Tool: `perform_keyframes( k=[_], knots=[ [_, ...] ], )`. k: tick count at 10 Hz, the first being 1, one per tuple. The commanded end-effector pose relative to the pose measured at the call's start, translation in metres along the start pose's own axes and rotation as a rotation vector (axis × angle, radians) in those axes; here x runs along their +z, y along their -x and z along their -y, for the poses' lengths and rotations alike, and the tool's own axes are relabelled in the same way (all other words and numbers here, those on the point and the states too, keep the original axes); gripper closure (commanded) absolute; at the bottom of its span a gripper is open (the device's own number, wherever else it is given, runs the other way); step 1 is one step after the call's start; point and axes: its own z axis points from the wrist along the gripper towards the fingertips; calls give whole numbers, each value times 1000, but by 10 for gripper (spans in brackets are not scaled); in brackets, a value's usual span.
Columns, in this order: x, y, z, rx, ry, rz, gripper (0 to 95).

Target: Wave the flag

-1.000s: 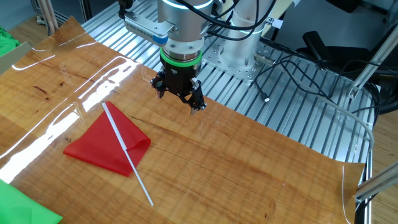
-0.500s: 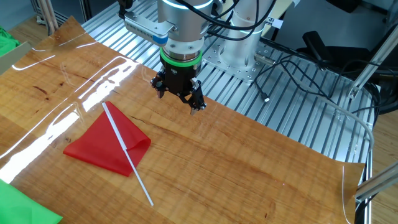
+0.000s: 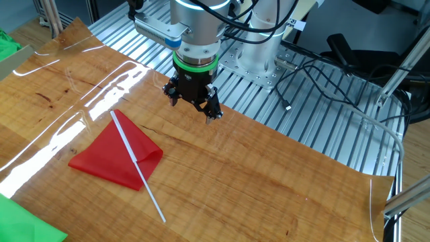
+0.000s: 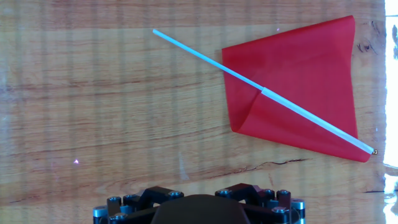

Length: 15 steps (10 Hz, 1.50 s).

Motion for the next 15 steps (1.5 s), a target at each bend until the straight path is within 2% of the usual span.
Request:
perform_keyframes(
  k=[1,6,11,12,14,15],
  knots=[
    [0,0,0,143,40,-18,950],
    [8,-7,-2,147,43,-9,950],
    [13,-7,-4,154,44,-10,950],
    [15,-7,-4,175,42,-11,950],
    [21,-5,-6,270,35,-27,950],
    [29,-4,-8,373,37,-32,950]
  ],
)
